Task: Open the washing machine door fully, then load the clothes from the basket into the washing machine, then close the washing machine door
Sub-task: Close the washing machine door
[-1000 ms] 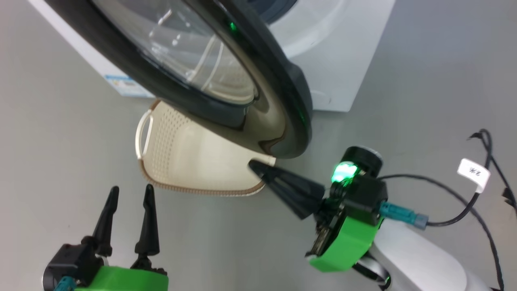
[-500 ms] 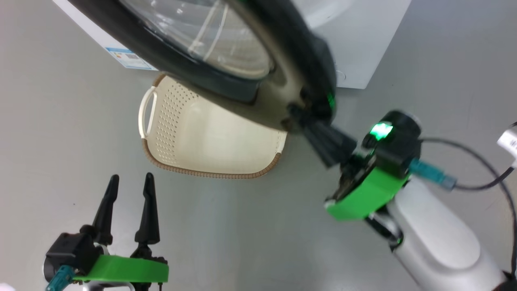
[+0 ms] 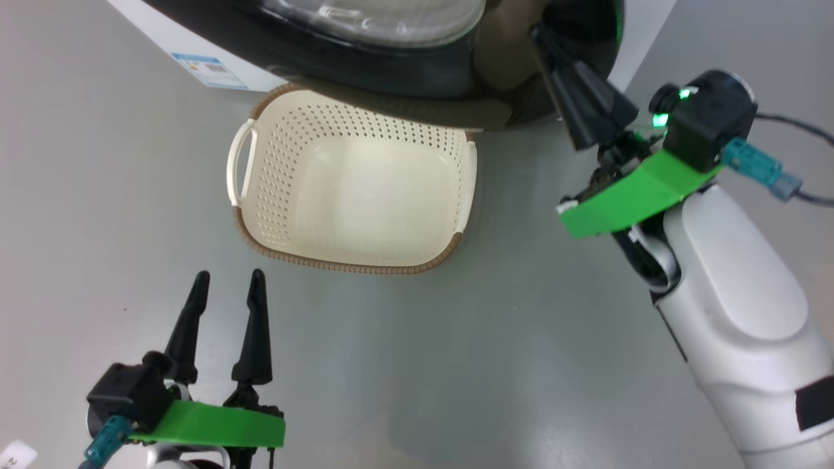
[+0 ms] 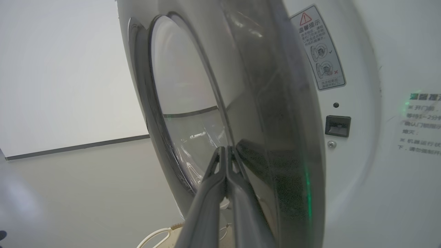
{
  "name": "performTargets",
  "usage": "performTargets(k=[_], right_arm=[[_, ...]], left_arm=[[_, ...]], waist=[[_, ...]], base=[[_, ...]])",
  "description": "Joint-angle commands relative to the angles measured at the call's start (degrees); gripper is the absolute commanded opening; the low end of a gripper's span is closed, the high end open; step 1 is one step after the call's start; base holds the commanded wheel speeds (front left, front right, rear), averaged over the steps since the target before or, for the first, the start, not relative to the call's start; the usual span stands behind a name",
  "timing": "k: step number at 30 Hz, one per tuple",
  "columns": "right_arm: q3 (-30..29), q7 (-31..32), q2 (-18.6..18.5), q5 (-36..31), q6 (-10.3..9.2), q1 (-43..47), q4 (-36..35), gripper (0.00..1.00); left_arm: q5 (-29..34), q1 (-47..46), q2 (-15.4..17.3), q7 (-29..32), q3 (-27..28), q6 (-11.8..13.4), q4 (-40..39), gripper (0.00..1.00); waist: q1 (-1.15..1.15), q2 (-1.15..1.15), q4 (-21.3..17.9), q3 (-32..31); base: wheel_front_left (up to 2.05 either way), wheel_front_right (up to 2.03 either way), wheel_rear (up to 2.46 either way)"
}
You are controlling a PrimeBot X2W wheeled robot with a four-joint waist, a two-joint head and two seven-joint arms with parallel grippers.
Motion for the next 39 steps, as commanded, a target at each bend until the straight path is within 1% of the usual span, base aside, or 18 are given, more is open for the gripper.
performTargets(k=[1,11,16,22,34,39], right_arm=[[-0.2,-0.3,0.9,-0.3,0.07,-1.8,-0.1,0.0],[-3.6,-0.3,0.8,-0.8,0.07,-12.5,4.6,0.0],[-7.3,-0.3,1.9,-1.8,0.07,-16.0,7.1,0.0],[-9.1,-0.3,3.4,-2.5,0.07,-18.9,10.9,0.0],[-10.2,-0.3,4.3,-2.0,0.07,-18.8,12.6,0.0],[-7.9,-0.3,4.9,-0.8,0.07,-17.2,12.1,0.0]], left_arm=[[-0.5,-1.4,0.7,-0.4,1.4,-0.2,-0.9,1.0],[-2.3,-3.5,0.7,-0.4,-0.2,-1.1,0.1,1.0],[-2.6,-4.3,0.7,-0.4,-0.7,-1.4,0.6,1.0],[-2.7,-4.8,0.7,-0.4,-0.8,-1.7,0.8,1.0],[-2.5,-4.9,0.7,-0.4,-0.1,-2.2,1.3,1.0],[-2.2,-4.8,0.7,-0.4,0.4,-2.4,1.7,1.0]], waist=[[0.0,0.0,0.7,1.1],[0.0,0.0,1.5,4.1],[0.0,0.0,1.4,4.5],[0.0,0.0,1.4,4.6],[0.0,0.0,0.3,3.4],[0.0,0.0,-0.6,2.1]], base=[[0.0,0.0,0.0],[0.0,0.0,0.0],[0.0,0.0,0.0],[0.0,0.0,0.0],[0.0,0.0,0.0],[0.0,0.0,0.0]])
